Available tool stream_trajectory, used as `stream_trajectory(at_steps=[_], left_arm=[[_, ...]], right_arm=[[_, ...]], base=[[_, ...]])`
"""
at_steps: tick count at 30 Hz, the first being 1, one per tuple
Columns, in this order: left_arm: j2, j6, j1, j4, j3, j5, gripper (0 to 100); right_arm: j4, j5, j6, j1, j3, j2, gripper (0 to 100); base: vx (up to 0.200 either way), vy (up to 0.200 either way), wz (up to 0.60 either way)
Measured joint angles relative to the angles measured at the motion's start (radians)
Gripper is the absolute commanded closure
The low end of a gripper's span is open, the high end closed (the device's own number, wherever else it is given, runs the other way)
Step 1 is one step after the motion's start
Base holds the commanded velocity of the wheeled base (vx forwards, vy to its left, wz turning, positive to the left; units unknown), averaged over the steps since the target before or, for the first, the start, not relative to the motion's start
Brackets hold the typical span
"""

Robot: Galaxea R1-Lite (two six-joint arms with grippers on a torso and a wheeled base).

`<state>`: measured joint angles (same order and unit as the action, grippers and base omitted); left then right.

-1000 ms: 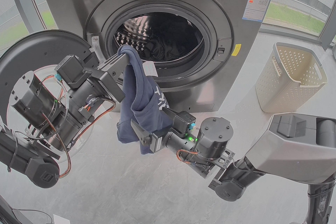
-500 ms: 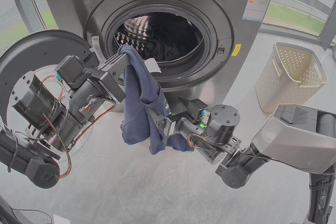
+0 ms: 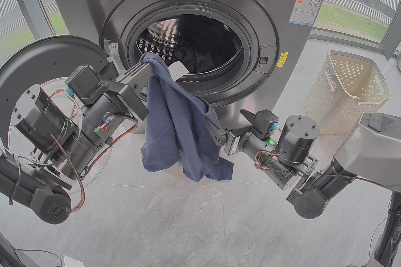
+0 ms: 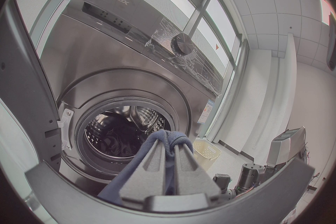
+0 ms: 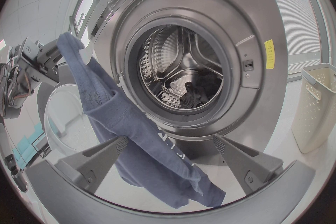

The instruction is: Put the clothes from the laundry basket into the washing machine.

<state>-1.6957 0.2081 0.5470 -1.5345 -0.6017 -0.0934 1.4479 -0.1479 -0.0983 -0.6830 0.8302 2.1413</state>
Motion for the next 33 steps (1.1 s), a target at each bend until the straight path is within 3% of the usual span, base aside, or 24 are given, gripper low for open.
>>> stream_trajectory(at_steps=[10,31,32,33], left_arm=[[0.001,0.000,0.002,0.000,0.000,0.000,100],[0.001,0.000,0.004,-0.003,0.003,0.000,100],[0.001,0.000,0.004,-0.004,0.004,0.000,100],[0.001,0.000,0.004,-0.004,0.004,0.000,100]], right_arm=[[-0.002,0.000,0.000,0.029,0.060,0.040,0],[-0.003,0.025,-0.001,-0.028,0.224,0.144,0],[0.001,0.028,-0.002,-0.029,0.232,0.147,100],[0.002,0.029,-0.003,-0.030,0.239,0.150,100]], base=[[0.000,0.000,0.00],[0.000,0.000,0.00],[0.000,0.000,0.00],[0.000,0.000,0.00]])
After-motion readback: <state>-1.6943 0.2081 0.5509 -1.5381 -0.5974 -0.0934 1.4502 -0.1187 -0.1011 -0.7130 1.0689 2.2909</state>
